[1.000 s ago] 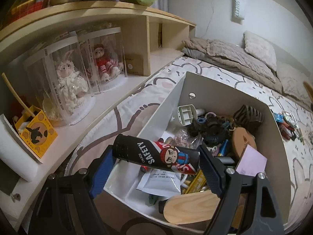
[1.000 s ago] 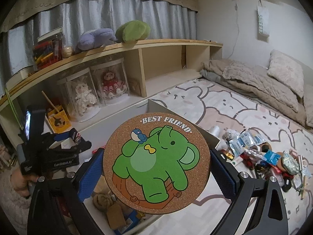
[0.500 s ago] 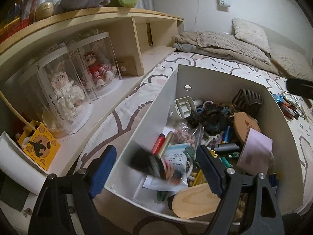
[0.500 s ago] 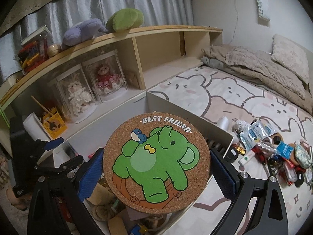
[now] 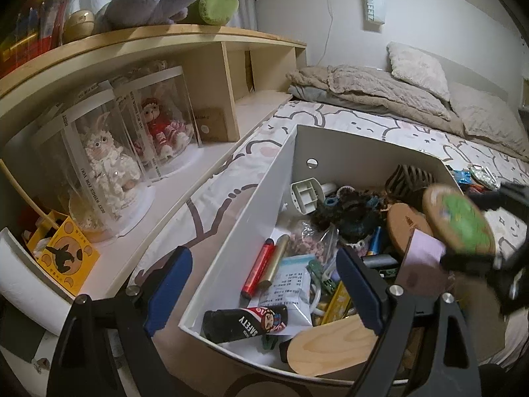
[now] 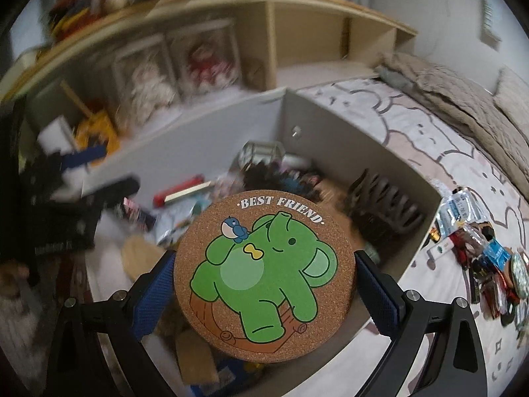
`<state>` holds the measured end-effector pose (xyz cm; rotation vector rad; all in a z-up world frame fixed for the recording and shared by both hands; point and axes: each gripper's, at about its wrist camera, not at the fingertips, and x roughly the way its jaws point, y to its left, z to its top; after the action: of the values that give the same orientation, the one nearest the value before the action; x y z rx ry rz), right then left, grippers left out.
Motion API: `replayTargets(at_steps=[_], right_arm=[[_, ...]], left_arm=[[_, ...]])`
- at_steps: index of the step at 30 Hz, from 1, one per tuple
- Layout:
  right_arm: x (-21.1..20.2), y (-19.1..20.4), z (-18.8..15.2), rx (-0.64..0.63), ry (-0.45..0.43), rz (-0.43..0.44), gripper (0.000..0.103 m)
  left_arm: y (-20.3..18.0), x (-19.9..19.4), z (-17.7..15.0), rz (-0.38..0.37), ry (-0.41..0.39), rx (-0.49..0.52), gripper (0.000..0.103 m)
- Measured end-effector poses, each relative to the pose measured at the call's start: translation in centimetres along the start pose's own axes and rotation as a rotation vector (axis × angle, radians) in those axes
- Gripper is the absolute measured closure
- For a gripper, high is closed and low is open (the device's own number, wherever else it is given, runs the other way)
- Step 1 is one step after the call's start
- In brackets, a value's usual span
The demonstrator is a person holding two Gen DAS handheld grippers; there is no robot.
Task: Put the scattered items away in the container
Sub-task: 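Lower the cork coaster into the white box and open the right gripper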
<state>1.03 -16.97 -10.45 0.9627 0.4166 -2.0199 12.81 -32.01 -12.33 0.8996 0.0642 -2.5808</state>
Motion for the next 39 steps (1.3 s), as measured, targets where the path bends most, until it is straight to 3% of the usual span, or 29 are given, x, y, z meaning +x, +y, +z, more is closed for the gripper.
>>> replayTargets(at_steps=[12,22,25,39], right_arm=[[0.4,2.6,-1.5,-0.087,0.108,0.062,0.003],[0.3,3.2,-2.6,-0.099,0.165,0.059,0.003],[0.2,2.8,-2.9,-0.080,0.165,0.059,0.002],[-1.0,2.6,-3.0,-0.060,0.134,0.058,0.000]], left_arm=[[-0.1,-0.4,-0.1,-0.021,-0.001,-0.011,0.014],[-0.4,-0.7,-0.1,-0.021,-0.007,-0.011,0.014],[-0.6,-0.8,-0.1,-0.012,-0.005,-0.011,0.004],[-0.9,-1.6,0.3,-0.018,-0.012,-0.022,0.002]])
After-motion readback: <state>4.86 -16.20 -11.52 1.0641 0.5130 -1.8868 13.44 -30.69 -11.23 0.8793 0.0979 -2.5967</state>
